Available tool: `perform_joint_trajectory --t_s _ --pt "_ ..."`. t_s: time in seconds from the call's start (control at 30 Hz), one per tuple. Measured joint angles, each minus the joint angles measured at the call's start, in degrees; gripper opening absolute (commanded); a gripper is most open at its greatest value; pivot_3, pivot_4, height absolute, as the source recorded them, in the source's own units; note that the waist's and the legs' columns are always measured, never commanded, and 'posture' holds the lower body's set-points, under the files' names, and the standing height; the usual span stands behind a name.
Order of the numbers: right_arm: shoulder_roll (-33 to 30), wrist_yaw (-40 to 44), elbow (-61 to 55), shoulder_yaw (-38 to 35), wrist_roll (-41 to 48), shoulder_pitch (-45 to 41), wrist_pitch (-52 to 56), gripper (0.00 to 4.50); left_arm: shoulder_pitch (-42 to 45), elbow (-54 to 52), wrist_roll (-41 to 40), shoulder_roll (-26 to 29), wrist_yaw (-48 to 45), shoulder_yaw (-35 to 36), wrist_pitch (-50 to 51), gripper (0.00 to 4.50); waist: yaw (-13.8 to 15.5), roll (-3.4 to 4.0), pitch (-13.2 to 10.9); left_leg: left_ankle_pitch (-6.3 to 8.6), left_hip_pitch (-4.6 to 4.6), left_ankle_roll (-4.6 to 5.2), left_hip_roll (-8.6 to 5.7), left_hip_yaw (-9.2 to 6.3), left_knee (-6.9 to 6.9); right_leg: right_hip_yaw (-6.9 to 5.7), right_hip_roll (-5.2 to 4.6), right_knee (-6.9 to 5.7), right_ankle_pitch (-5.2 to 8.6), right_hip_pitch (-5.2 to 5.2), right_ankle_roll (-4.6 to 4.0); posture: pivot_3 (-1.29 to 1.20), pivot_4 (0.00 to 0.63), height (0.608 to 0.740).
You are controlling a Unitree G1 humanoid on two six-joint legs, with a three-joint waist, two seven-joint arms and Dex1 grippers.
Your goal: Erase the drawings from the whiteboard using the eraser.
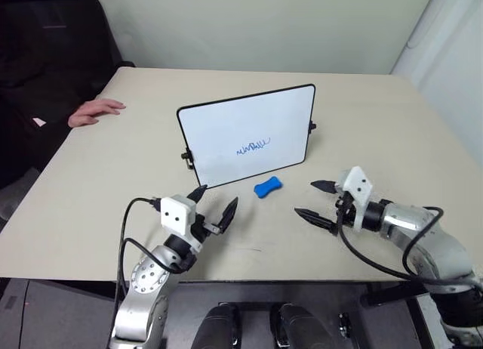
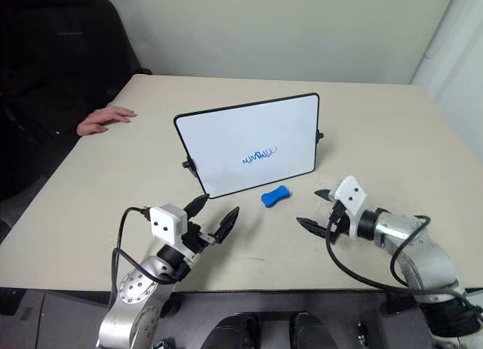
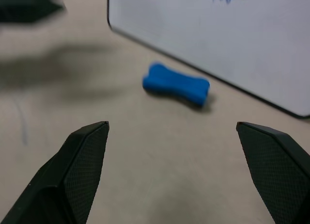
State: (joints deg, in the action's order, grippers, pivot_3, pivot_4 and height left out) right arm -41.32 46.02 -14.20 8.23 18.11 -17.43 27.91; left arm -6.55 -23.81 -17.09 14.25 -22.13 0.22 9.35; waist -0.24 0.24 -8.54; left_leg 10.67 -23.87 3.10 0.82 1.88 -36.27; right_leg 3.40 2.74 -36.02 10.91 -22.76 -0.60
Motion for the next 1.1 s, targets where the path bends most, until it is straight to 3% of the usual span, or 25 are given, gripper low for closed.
perform_joint_trajectory --t_s 0.33,0.47,0.7,1.1 --pt "4.55 8.40 25.23 9.06 -11.70 -23.58 -11.52 4.47 -0.36 -1.00 -0.25 0.08 0.13 0.23 0.35 4.50 -0.28 0.01 0.00 -0.04 -0.03 0.06 0.03 0.00 0.07 -0.04 0.00 -0.15 -0.01 -0.18 -0.19 0.00 0.150 0.740" --pt "7.59 13.53 34.45 11.57 -14.45 -29.95 -17.26 4.47 -0.36 -0.99 -0.29 0.02 0.13 0.18 0.35 4.50 -0.10 0.01 0.00 -0.01 -0.07 0.06 0.03 -0.01 0.06 -0.03 0.00 -0.19 -0.23 -0.20 -0.72 0.00 0.150 0.740" --pt "10.06 22.04 42.25 14.00 -17.32 -31.89 -22.54 4.47 -0.90 -1.06 -0.29 0.04 0.34 0.24 0.36 4.50 -0.15 0.01 0.00 0.04 -0.09 0.02 0.03 -0.01 0.06 -0.04 -0.01 -0.21 -0.21 -0.21 -0.92 0.00 0.150 0.740" --pt "18.16 23.39 55.73 14.35 -20.38 -39.27 -27.85 4.47 -3.79 -3.70 -0.88 -0.01 0.89 0.43 0.51 4.50 -0.67 0.01 0.00 -0.07 -0.02 -0.22 0.07 0.00 0.06 -0.06 -0.01 -0.88 -0.04 -0.48 -1.37 0.00 0.150 0.740"
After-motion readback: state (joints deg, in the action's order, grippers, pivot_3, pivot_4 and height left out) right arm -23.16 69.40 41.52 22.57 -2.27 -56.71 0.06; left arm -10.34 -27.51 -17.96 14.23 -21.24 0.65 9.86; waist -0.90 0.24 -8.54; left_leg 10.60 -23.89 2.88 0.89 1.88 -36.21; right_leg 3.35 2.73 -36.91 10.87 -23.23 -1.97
